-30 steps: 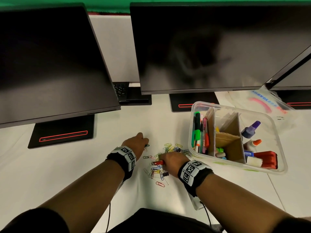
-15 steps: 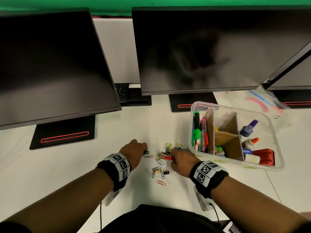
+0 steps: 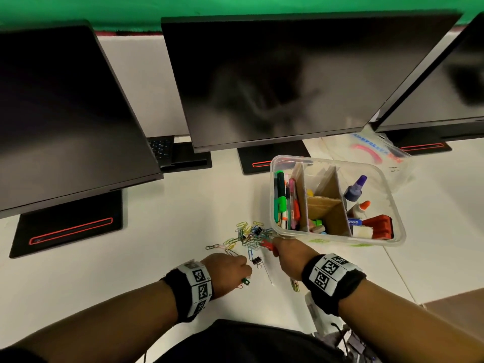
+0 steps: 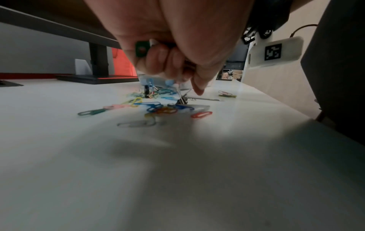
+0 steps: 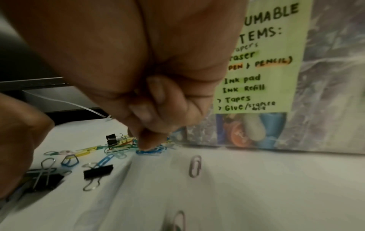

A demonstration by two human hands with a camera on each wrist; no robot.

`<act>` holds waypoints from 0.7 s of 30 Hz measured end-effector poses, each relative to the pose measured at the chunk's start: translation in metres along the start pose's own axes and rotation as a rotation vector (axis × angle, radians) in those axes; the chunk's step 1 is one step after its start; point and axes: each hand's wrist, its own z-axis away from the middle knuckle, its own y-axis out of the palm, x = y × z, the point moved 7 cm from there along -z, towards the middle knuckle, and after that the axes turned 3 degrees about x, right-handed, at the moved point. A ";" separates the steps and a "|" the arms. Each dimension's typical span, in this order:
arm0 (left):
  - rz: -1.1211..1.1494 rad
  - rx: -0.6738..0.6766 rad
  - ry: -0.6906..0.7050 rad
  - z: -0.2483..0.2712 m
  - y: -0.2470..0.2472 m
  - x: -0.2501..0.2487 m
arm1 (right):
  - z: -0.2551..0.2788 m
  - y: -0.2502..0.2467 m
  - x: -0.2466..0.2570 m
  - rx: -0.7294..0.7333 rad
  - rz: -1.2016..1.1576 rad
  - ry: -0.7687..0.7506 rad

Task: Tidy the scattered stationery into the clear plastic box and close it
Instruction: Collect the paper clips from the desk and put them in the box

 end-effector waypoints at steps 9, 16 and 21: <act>-0.030 0.022 -0.029 -0.012 -0.003 -0.008 | -0.003 0.029 -0.011 0.099 -0.047 0.078; 0.030 -0.002 -0.144 -0.008 -0.003 0.014 | -0.013 0.038 0.005 0.084 -0.089 0.011; 0.202 -0.071 -0.222 0.001 0.001 0.036 | -0.008 0.031 0.005 0.126 -0.087 0.018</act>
